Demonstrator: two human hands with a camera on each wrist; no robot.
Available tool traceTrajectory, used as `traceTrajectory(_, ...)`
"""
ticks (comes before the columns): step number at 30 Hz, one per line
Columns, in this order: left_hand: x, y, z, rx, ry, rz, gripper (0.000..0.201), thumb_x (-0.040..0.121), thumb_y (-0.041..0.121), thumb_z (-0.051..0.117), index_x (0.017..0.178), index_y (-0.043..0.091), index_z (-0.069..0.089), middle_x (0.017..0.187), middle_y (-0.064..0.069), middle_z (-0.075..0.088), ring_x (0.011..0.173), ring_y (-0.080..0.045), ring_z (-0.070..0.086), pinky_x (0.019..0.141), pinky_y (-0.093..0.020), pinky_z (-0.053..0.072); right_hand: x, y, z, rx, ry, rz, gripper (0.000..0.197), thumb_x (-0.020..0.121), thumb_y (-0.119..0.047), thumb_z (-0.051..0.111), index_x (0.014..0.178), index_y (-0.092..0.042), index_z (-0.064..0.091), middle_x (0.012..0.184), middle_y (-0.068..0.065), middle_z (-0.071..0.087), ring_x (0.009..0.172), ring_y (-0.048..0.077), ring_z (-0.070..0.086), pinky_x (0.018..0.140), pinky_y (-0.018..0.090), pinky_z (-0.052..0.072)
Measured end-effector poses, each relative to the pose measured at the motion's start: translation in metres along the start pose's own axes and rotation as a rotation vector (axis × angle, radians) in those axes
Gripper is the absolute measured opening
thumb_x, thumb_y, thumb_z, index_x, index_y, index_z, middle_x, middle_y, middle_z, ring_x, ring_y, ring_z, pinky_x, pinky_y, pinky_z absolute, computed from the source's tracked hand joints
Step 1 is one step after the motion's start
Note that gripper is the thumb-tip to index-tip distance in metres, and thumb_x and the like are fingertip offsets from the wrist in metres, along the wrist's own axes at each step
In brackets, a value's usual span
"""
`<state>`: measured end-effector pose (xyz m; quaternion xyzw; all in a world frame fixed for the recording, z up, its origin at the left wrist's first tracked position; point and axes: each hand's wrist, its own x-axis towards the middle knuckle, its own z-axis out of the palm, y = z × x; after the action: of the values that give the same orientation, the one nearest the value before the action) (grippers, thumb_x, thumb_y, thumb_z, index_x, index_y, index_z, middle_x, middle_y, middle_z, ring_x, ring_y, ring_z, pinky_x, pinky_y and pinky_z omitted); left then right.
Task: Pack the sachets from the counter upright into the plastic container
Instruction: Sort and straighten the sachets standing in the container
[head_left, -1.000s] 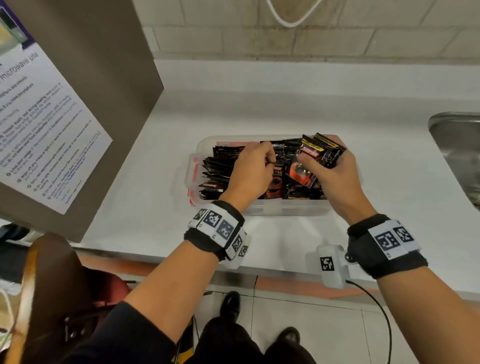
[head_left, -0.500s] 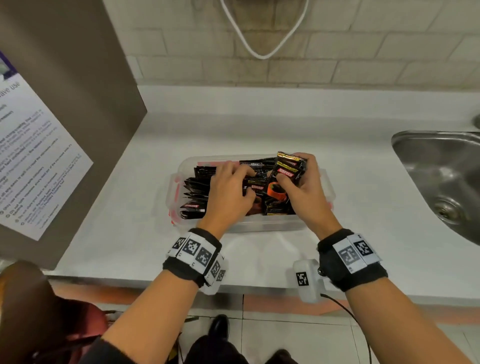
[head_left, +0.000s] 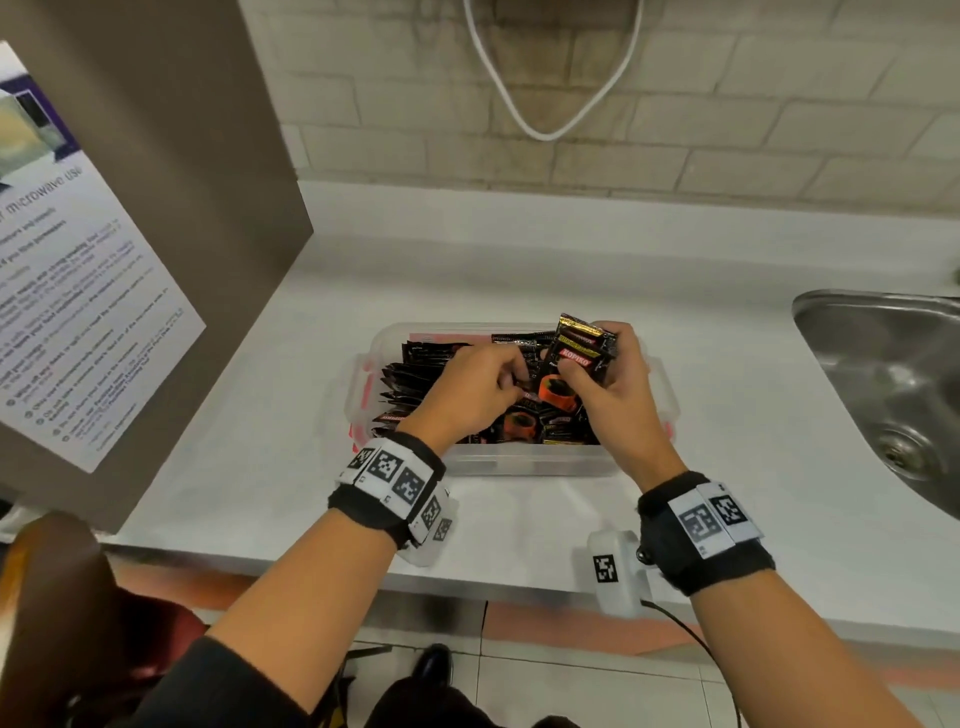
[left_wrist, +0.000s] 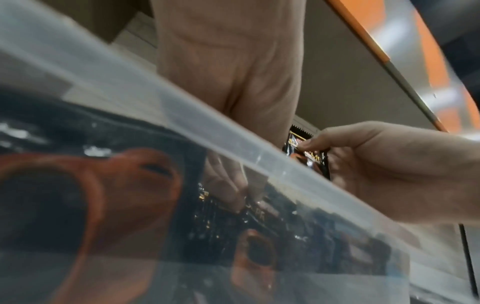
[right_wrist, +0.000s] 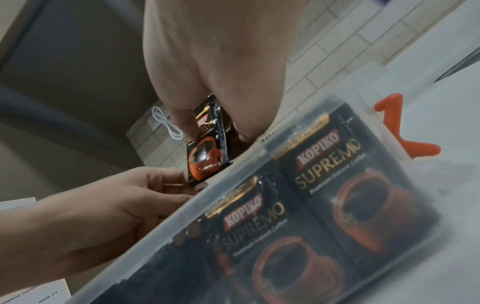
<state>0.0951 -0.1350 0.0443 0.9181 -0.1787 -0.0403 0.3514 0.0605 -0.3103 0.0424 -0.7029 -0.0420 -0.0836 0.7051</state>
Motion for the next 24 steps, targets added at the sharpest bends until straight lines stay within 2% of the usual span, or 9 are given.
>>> traceTrajectory(2,-0.001,-0.003,0.0,-0.065,0.036,-0.046,0.012,0.089,0.006,0.071,0.096,0.016,0.067,0.085,-0.002,0.065,0.071,-0.008,0.057,0.073,-0.027,0.05,0.0,0.002,0.0,0.008,0.001,-0.003,0.032,0.095,0.005,0.06,0.118,-0.014,0.046,0.107,0.008,0.063,0.096,0.013,0.067,0.075,0.027,0.058)
traceTrajectory(4,-0.001,-0.006,-0.001,-0.117,0.081,-0.086,0.011,0.088,0.006,0.072,0.092,0.014,0.066,0.084,-0.004,0.067,0.072,-0.011,0.06,0.074,-0.028,0.053,0.001,0.004,-0.001,0.028,0.0,0.001,0.032,0.095,0.006,0.059,0.118,-0.012,0.045,0.108,0.011,0.062,0.097,0.017,0.066,0.076,0.032,0.06)
traceTrajectory(7,-0.002,-0.006,-0.002,-0.16,0.123,-0.132,0.009,0.088,0.008,0.072,0.091,0.014,0.066,0.081,-0.005,0.069,0.074,-0.016,0.065,0.076,-0.028,0.056,0.002,0.007,-0.004,0.048,0.012,-0.001,0.032,0.095,0.007,0.059,0.118,-0.01,0.045,0.104,0.006,0.063,0.091,0.007,0.067,0.07,0.024,0.058)
traceTrajectory(11,-0.002,-0.004,0.0,-0.16,0.109,-0.136,0.01,0.09,0.008,0.071,0.091,0.014,0.064,0.082,-0.006,0.069,0.076,-0.02,0.067,0.076,-0.029,0.056,0.001,0.008,-0.006,0.047,0.002,-0.01,0.033,0.095,0.007,0.059,0.114,-0.018,0.048,0.107,0.003,0.063,0.093,0.005,0.067,0.071,0.021,0.057)
traceTrajectory(14,-0.004,-0.007,0.005,-0.094,0.044,-0.125,0.011,0.09,0.002,0.068,0.092,0.012,0.063,0.083,-0.005,0.066,0.075,-0.019,0.064,0.074,-0.029,0.053,0.001,0.008,-0.007,0.047,-0.006,-0.012,0.034,0.095,0.007,0.059,0.112,-0.02,0.049,0.107,0.004,0.063,0.094,0.005,0.068,0.071,0.021,0.057)
traceTrajectory(17,-0.006,-0.012,0.007,0.047,0.005,-0.108,0.012,0.09,-0.003,0.064,0.092,0.008,0.062,0.087,-0.002,0.061,0.082,-0.019,0.06,0.078,-0.033,0.053,0.001,0.009,-0.005,0.037,-0.021,0.01,0.032,0.095,0.005,0.061,0.114,-0.019,0.049,0.11,0.006,0.063,0.101,0.015,0.066,0.075,0.032,0.061)
traceTrajectory(20,-0.007,-0.012,0.005,0.122,0.01,-0.106,0.011,0.088,-0.003,0.064,0.091,0.008,0.061,0.09,-0.005,0.062,0.085,-0.023,0.06,0.082,-0.042,0.055,0.001,0.009,-0.004,-0.018,-0.007,0.007,0.032,0.093,0.002,0.065,0.117,-0.014,0.05,0.115,0.011,0.064,0.108,0.026,0.066,0.091,0.046,0.058)
traceTrajectory(24,-0.005,-0.004,0.008,0.156,0.032,-0.12,0.014,0.086,-0.002,0.065,0.09,0.009,0.057,0.089,-0.008,0.062,0.085,-0.026,0.061,0.08,-0.043,0.054,0.004,0.008,-0.003,-0.054,-0.02,0.029,0.038,0.089,-0.003,0.072,0.116,-0.019,0.051,0.118,0.009,0.067,0.11,0.024,0.067,0.097,0.05,0.055)
